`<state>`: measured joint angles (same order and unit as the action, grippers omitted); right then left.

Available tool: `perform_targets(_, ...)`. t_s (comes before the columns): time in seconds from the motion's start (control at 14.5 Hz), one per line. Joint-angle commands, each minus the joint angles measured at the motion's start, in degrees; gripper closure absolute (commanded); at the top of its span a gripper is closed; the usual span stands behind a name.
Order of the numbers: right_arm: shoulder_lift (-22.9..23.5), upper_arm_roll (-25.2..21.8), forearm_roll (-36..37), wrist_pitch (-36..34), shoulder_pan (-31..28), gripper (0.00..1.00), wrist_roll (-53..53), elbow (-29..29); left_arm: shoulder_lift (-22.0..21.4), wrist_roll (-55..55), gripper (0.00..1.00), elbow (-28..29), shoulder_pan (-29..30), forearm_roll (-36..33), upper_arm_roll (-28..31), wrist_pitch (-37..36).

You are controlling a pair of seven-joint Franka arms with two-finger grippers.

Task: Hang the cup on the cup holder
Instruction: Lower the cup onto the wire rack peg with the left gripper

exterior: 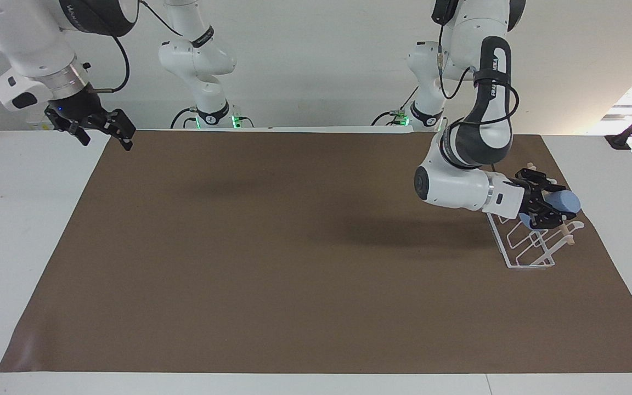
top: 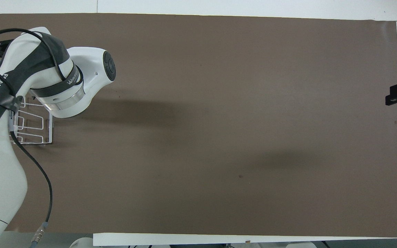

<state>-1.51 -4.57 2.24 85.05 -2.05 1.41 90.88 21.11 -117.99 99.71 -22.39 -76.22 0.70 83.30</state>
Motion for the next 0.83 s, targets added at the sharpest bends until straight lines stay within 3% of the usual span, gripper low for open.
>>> perform_targets(0.0, -0.07, -0.35, 0.75, -2.78, 0.64, 0.0, -0.98, -1.32, 1.12, -1.19, 1.0, -1.45, 1.64, -1.73, -0.26, -1.3)
perform_targets(0.76, -1.74, -0.26, 0.13, -3.31, -0.59, 0.0, -1.06, 1.49, 2.89, -7.68, 0.99, 0.48, 2.17, 0.11, -0.61, 0.81)
